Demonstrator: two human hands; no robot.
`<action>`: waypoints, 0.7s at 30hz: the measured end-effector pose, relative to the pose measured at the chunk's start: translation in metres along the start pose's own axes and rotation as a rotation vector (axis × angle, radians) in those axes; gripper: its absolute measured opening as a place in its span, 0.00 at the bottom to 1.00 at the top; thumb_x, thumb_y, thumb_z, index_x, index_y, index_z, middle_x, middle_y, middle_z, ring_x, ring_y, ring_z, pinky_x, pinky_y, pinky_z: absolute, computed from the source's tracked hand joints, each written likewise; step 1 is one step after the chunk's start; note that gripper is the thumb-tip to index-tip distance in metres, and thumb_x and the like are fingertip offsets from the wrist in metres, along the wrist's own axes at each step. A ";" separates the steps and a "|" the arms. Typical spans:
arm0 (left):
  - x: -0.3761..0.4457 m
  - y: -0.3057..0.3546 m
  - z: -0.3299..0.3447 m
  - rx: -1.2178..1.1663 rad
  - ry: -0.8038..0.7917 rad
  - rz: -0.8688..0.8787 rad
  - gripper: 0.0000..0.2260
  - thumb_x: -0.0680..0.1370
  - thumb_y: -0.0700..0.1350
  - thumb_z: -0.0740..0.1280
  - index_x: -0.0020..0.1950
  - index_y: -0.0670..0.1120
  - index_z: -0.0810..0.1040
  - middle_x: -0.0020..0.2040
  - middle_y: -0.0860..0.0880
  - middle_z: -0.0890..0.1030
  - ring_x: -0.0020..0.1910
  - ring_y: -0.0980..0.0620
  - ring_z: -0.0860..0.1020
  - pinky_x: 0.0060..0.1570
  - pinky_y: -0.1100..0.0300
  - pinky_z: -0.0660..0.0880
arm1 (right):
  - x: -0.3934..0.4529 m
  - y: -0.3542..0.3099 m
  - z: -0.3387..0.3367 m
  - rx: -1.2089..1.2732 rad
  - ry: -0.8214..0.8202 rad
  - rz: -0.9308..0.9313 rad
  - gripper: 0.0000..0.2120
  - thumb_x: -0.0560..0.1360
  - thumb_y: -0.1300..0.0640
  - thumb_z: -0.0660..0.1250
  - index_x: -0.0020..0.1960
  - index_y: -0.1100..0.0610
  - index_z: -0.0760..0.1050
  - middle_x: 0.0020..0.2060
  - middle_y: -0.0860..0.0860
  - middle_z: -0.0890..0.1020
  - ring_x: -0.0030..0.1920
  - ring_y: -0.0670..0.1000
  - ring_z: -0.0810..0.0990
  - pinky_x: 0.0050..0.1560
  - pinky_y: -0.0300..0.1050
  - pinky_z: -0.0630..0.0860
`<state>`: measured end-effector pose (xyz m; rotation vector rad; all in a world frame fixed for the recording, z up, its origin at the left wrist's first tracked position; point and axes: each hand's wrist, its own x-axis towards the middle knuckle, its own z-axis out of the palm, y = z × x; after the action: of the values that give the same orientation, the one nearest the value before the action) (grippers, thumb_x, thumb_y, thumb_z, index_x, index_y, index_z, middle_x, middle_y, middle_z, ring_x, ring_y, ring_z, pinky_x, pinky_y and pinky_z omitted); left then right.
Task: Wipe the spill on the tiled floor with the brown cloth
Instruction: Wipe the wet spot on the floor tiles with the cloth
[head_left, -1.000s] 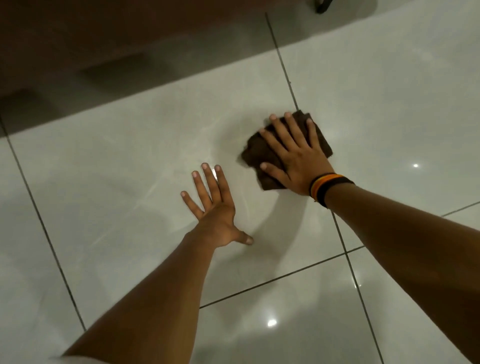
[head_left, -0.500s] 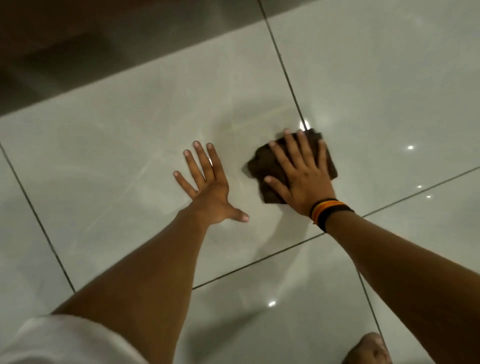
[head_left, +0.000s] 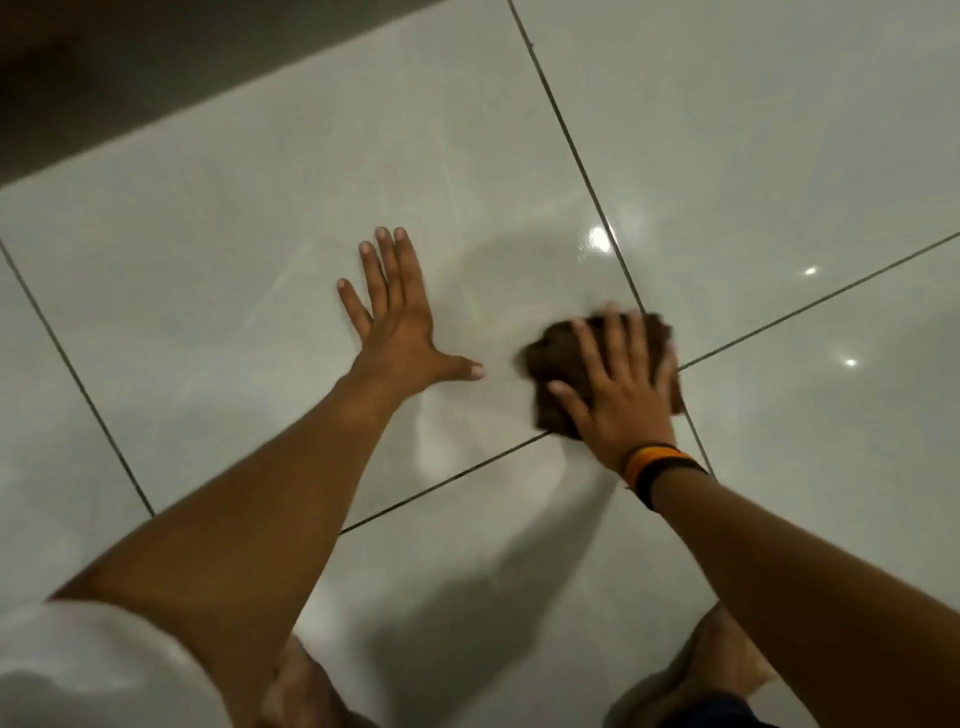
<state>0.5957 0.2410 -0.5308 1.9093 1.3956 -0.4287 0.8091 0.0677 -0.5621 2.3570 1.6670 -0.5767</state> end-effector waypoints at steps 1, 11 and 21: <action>-0.008 -0.007 0.004 0.012 -0.006 -0.024 0.81 0.53 0.73 0.79 0.81 0.42 0.25 0.81 0.38 0.26 0.80 0.36 0.25 0.72 0.28 0.26 | -0.012 0.017 0.001 0.026 -0.027 0.143 0.39 0.79 0.30 0.44 0.85 0.47 0.49 0.86 0.56 0.47 0.85 0.61 0.45 0.77 0.77 0.48; -0.022 -0.048 0.026 0.101 -0.139 0.041 0.85 0.47 0.75 0.78 0.77 0.46 0.19 0.76 0.41 0.17 0.75 0.37 0.18 0.65 0.30 0.21 | 0.061 -0.075 -0.013 0.103 0.081 0.181 0.39 0.81 0.32 0.49 0.85 0.49 0.46 0.85 0.58 0.46 0.85 0.64 0.44 0.75 0.80 0.43; -0.150 -0.016 0.011 -0.367 -0.090 -0.013 0.47 0.76 0.56 0.76 0.86 0.47 0.51 0.85 0.44 0.61 0.83 0.45 0.61 0.82 0.50 0.58 | -0.123 -0.087 -0.021 0.460 -0.351 0.447 0.22 0.78 0.54 0.70 0.70 0.54 0.68 0.65 0.58 0.73 0.67 0.63 0.74 0.64 0.61 0.76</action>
<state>0.5289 0.1331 -0.4485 1.5658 1.3247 -0.2407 0.6965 0.0001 -0.4861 2.6027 0.8859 -1.2893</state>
